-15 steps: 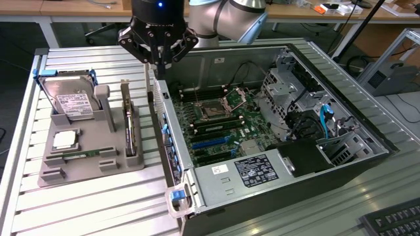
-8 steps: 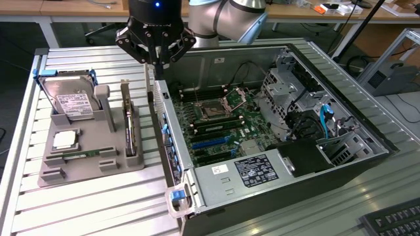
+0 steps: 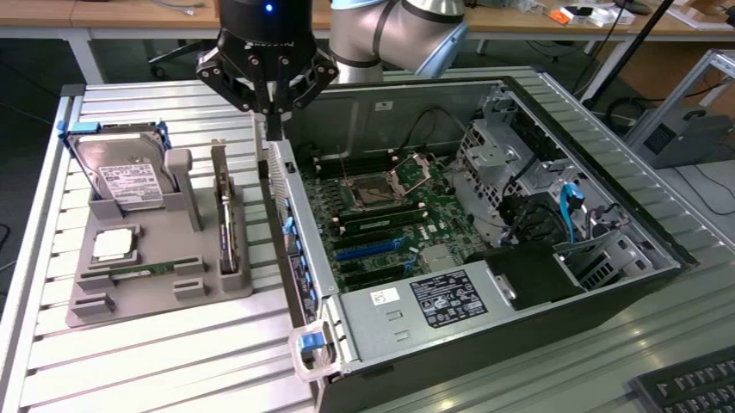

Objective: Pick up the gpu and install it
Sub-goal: 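Reach for the gpu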

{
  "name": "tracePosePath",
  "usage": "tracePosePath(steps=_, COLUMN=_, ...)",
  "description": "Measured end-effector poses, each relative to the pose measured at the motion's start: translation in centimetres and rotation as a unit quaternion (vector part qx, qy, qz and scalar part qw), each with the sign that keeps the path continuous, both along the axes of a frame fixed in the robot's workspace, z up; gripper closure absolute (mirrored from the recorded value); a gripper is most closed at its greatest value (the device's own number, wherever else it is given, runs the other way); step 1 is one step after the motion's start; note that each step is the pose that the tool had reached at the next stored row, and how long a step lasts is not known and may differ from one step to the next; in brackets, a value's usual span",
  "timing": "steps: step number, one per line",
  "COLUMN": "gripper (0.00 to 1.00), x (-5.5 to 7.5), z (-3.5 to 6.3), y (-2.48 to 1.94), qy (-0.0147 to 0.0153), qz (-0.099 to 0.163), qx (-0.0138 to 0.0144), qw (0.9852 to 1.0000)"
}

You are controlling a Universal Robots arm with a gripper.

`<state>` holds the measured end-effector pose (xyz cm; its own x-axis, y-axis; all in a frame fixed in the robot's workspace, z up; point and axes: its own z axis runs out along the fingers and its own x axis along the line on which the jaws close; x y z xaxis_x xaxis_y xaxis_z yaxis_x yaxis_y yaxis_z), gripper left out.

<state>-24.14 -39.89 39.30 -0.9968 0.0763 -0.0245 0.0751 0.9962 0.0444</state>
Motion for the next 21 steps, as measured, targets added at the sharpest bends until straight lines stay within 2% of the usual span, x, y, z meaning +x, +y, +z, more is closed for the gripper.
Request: tracePosePath(steps=21, gripper=0.89, x=-1.3, z=0.00, y=0.00, qy=0.0000, qz=0.000, qx=0.0000, qw=1.0000)
